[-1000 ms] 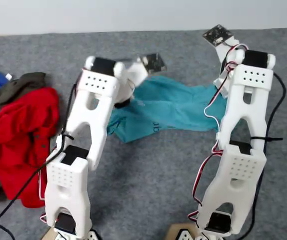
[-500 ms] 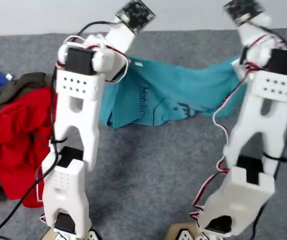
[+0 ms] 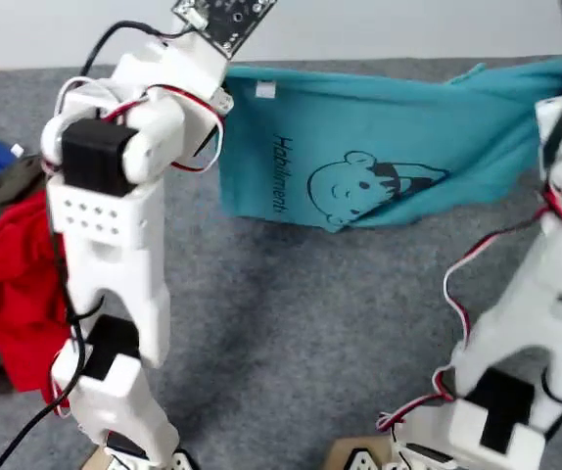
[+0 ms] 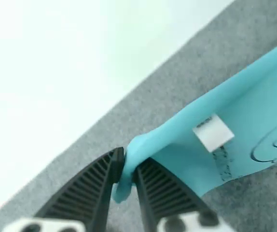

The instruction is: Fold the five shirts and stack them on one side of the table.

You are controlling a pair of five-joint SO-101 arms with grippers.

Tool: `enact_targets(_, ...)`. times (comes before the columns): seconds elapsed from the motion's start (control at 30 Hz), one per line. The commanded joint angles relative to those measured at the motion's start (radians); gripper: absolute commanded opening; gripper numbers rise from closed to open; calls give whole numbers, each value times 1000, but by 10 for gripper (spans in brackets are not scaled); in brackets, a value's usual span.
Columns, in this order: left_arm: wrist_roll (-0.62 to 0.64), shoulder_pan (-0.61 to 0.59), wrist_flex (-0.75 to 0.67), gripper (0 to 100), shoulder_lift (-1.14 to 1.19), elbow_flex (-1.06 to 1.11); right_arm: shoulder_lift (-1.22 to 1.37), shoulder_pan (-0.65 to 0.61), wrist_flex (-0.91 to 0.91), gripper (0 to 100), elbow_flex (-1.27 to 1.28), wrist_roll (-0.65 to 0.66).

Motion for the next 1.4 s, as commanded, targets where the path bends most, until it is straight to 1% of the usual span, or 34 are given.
enact_targets(0.0,9,-3,18,3,-118,-36,-111,50,-27,10,-12,-11)
enact_targets(0.43,9,-5,18,3,-374,-35,-309,154,-18,10,-9,-11)
enact_targets(0.7,9,-5,18,3,-479,-35,-461,188,-19,10,-8,-8)
enact_targets(0.97,9,-5,18,3,-488,-30,-490,173,124,10,12,-11)
enact_targets(1.1,9,-6,18,3,-488,87,-495,65,223,10,126,-8)
enact_targets(1.23,9,-63,9,3,-486,286,-515,5,226,10,339,-9)
enact_targets(1.3,9,-63,-29,3,-485,414,-526,-1,223,10,446,-11)
enact_targets(1.37,9,-46,-110,3,-485,556,-536,-18,223,10,559,-11)
